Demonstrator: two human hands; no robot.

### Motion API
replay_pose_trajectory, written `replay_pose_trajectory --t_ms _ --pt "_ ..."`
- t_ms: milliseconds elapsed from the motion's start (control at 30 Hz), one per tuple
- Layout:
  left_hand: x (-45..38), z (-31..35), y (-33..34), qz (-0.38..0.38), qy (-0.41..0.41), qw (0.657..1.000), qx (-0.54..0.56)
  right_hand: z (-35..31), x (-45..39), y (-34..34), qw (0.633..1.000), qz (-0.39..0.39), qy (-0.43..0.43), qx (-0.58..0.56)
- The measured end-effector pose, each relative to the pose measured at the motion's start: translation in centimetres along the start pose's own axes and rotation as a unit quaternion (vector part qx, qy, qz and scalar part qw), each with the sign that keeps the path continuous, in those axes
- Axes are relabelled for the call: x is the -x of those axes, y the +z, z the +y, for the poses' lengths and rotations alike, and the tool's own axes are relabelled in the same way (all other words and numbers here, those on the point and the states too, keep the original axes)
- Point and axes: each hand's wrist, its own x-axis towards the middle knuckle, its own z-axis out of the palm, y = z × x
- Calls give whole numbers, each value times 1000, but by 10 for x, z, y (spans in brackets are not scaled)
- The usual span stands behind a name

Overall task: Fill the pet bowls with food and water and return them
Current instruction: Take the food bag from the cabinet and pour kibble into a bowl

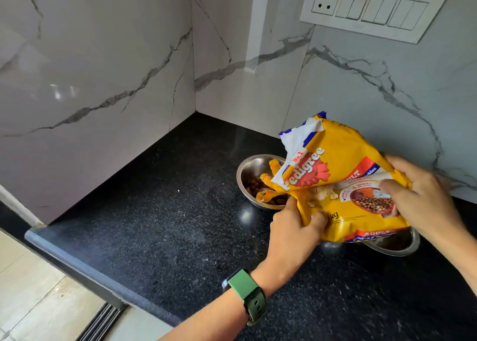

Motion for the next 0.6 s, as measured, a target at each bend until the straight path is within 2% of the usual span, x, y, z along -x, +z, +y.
replay_pose_trajectory --t_ms 167,300,467,600 --pt "1 4 -1 -2 22 1000 -6 3 2 0 1000 13 -4 -3" --pt "6 17 -6 4 73 996 -45 6 4 -2 999 44 -17 -18" --pt "-1 12 -4 -25 36 999 -25 6 2 -3 999 18 3 -28" --pt "-2 11 -2 -25 39 999 -23 10 4 -3 999 28 3 -22"
